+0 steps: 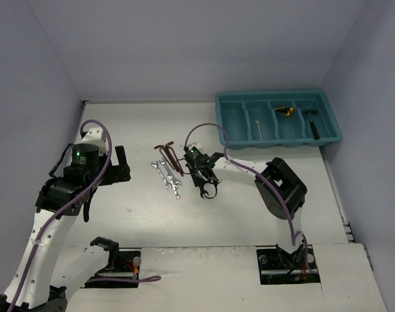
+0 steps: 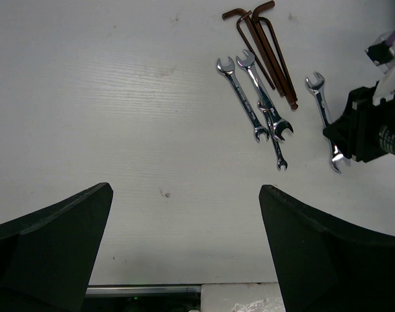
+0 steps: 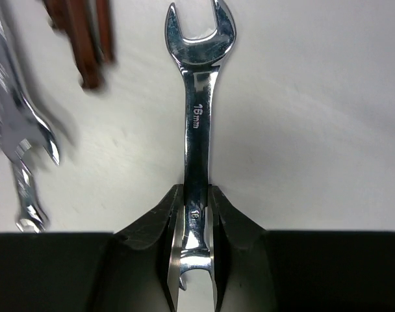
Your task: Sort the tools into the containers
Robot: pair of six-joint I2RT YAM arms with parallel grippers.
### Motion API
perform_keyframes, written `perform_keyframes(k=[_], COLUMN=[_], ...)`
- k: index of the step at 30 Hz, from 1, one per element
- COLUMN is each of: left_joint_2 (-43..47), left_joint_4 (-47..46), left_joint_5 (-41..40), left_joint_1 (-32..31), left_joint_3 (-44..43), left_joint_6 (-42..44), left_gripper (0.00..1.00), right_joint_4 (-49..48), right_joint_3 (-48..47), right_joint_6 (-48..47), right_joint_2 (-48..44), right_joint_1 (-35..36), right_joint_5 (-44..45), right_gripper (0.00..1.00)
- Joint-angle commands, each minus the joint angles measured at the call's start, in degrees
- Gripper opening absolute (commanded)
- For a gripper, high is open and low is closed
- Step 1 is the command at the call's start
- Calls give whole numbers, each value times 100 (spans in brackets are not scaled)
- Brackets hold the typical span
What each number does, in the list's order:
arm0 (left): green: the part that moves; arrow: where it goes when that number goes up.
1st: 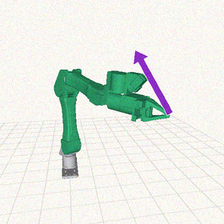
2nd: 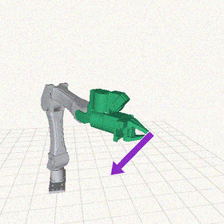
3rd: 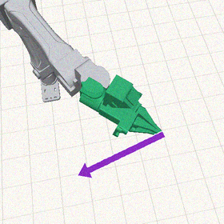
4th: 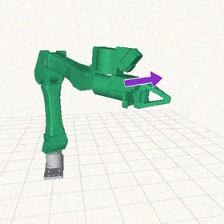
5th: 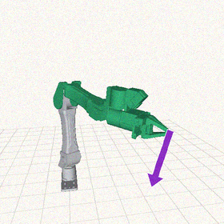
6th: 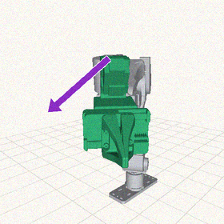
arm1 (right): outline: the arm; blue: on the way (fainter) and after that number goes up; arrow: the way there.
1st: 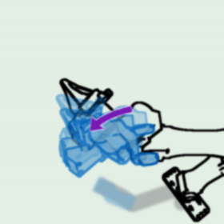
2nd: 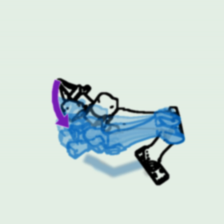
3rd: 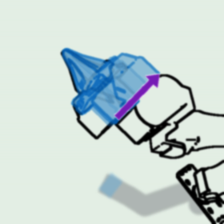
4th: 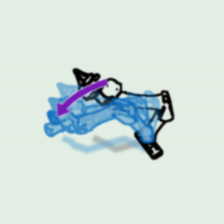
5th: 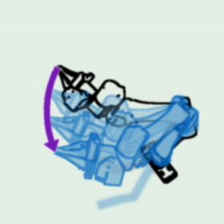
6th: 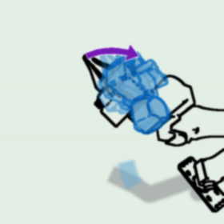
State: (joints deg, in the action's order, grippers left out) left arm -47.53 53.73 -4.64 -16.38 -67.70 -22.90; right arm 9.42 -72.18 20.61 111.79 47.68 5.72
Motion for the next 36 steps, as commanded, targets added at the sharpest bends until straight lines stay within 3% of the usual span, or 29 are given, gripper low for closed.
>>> perform_keyframes(k=[1, 9, 28, 31, 36], left_joint_2=[-93, -192, 7, -3, -28], left_joint_4=[-197, -204, -188, -188, -188], left_joint_5=[25, 16, -8, -10, -27], left_joint_1=[21, 21, 21, 21, 21], left_joint_3=[-163, -221, -97, -105, -137], left_joint_6=[75, 94, 37, 49, 73], left_gripper=[96, 95, 95, 95, 95], right_joint_4=[914, 1196, 1268, 1362, 1403], right_joint_3=[675, 746, 128, 108, -22], right_joint_6=[130, 84, -411, -407, -446], right_joint_2=[-781, -940, -148, -87, -164], right_joint_1=[36, -17, -380, -382, -382], right_joint_5=[-4, -46, -466, -447, -369], right_gripper=[9, 20, 24, 19, 0])
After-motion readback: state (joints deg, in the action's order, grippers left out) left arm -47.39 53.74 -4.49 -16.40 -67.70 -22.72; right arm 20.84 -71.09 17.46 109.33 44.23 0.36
